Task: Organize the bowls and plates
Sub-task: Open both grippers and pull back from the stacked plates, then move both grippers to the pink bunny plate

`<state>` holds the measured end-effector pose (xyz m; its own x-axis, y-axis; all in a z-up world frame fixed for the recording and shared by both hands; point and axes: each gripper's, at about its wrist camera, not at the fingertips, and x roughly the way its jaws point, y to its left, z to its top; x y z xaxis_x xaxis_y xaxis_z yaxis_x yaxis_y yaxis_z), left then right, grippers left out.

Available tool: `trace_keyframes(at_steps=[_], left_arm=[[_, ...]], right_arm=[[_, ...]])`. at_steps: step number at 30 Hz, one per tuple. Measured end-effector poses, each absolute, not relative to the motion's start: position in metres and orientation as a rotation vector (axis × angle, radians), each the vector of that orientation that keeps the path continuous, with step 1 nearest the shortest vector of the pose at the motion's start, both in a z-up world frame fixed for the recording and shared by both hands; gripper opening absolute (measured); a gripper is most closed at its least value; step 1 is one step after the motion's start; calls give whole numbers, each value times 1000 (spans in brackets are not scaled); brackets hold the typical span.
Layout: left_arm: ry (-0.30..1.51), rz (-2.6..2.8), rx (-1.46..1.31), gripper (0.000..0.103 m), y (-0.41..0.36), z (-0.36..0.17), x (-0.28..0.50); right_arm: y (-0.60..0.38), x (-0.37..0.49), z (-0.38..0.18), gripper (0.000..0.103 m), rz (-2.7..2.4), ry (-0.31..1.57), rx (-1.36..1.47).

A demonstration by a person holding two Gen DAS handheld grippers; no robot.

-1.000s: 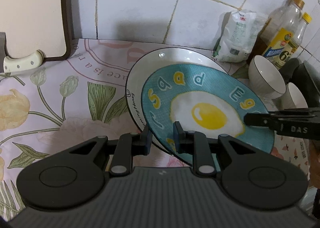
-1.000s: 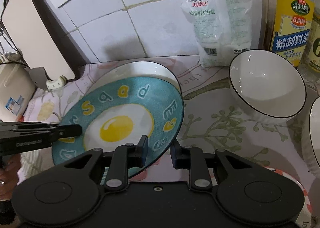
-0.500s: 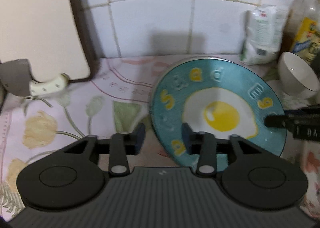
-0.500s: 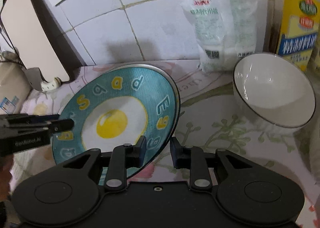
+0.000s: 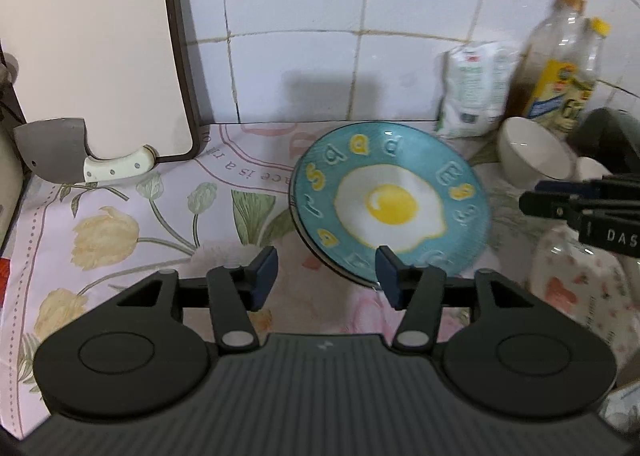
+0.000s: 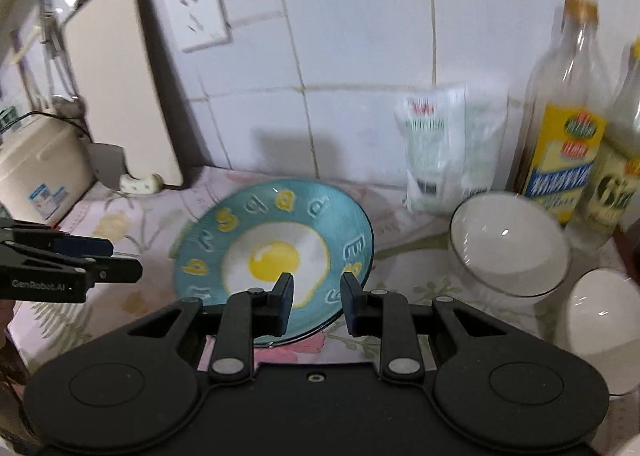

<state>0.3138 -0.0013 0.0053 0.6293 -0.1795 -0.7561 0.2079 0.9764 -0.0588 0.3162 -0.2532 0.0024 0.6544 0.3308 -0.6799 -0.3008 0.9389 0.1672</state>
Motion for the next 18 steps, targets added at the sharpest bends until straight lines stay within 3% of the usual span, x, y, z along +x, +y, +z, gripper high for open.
trace_keyframes(at_steps=[4, 6, 9, 12, 14, 17, 18], left_arm=[[846, -247, 65, 58, -1, 22, 284], [839, -265, 72, 67, 0, 30, 270], [814, -279, 82, 71, 1, 43, 248], [796, -309, 75, 77, 3, 55, 227], [781, -322, 76, 77, 4, 61, 215], [758, -330, 100, 80, 3, 66, 197], [754, -335, 107, 87, 2, 67, 192]], right_arm=[[-255, 286, 29, 42, 383, 740, 16], [-255, 270, 39, 47, 393, 718, 7], [-255, 246, 54, 55, 408, 687, -17], [-254, 224, 67, 72, 420, 655, -41], [-256, 211, 74, 88, 402, 651, -45], [-259, 192, 81, 90, 395, 621, -62], [-260, 186, 83, 90, 392, 615, -70]])
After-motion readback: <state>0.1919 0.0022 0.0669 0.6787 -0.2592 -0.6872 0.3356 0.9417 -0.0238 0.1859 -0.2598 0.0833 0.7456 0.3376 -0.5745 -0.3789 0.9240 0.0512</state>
